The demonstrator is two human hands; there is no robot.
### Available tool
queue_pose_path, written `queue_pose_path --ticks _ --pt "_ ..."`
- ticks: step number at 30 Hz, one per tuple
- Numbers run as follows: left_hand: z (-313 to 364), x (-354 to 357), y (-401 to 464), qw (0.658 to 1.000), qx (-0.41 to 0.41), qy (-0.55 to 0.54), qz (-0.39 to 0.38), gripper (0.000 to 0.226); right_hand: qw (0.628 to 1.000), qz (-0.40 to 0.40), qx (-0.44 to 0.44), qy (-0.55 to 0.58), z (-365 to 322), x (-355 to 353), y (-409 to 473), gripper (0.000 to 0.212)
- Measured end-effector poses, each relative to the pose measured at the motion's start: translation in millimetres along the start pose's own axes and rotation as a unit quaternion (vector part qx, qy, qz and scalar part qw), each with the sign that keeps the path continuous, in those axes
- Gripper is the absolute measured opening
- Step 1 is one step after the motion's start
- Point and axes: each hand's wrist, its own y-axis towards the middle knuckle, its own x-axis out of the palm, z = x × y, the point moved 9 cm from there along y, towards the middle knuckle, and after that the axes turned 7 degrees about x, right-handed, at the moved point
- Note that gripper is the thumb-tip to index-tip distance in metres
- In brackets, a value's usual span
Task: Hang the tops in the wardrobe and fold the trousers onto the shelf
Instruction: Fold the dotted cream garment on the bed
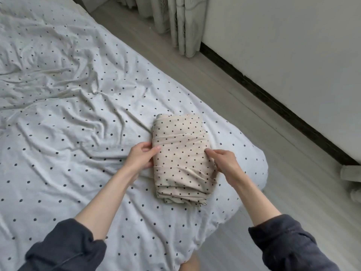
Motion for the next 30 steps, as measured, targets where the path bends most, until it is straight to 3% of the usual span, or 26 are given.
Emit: queue_pose_path --ticks 6,12,17,20,25,27,30 --pt "-11 7 10 0.995 -0.065 -0.049 -0.058 0.033 0.987 -0.099 0.113 -0.05 5 12 30 0.029" --pt "-12 17 10 0.986 -0.087 -0.062 -0.127 0.029 0.97 -0.185 0.144 -0.059 8 25 37 0.039" --pt "-13 18 0 0.984 -0.082 -0.094 -0.131 0.029 0.981 -0.162 0.101 -0.031 7 23 28 0.036" --pt "-6 18 -12 0.981 -0.071 -0.096 -0.152 0.031 0.987 -0.15 0.054 -0.015 5 16 9 0.019" --pt "22 41 -49 0.972 -0.042 -0.08 -0.219 0.039 0.995 -0.095 -0.003 0.012 6 -22 -51 0.008" --pt "24 50 -61 0.967 -0.039 -0.084 -0.236 0.045 0.997 -0.073 -0.012 0.015 11 -37 -71 0.015" --pt "30 79 -98 0.955 -0.015 -0.064 -0.291 0.038 0.998 -0.019 -0.035 0.041 36 -72 -123 0.009"
